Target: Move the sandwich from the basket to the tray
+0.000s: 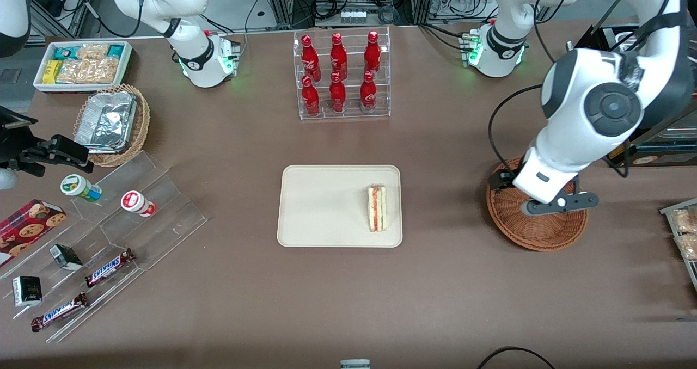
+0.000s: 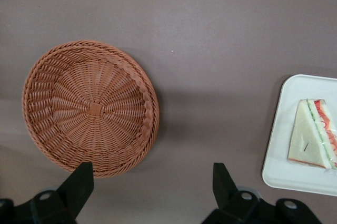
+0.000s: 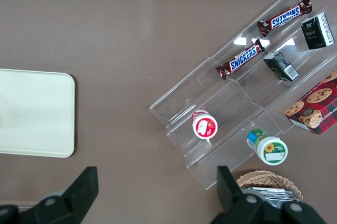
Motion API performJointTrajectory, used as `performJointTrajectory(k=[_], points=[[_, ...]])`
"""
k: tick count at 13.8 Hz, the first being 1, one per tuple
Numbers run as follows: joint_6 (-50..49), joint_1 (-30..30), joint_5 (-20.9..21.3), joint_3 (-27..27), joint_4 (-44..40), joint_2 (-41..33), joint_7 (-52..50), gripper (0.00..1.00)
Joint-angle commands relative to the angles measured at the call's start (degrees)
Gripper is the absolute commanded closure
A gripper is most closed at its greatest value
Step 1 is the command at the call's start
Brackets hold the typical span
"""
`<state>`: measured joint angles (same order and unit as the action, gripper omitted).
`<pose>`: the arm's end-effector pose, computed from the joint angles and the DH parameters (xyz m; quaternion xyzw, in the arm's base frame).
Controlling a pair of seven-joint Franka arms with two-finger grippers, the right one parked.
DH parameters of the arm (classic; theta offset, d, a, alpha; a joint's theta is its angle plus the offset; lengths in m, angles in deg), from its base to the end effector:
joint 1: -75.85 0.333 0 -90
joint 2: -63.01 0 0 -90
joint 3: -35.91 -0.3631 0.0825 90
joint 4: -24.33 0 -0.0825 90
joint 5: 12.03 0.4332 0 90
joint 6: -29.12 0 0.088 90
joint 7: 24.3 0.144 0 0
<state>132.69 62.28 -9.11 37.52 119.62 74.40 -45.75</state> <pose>0.6498 -0.1688 0.4789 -0.9982 -0.0482 0.0188 0.0292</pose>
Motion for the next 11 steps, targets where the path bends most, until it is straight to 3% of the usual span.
performJointTrajectory(k=[1,4,11], points=[[-0.73,1.00,0.51,0.85,1.03,-1.89,2.01,0.00],[-4.76,4.78,-0.81,0.94,1.03,-5.57,11.23,0.00],[-11.63,9.79,-0.64,0.85,0.94,-13.31,17.23,0.00]])
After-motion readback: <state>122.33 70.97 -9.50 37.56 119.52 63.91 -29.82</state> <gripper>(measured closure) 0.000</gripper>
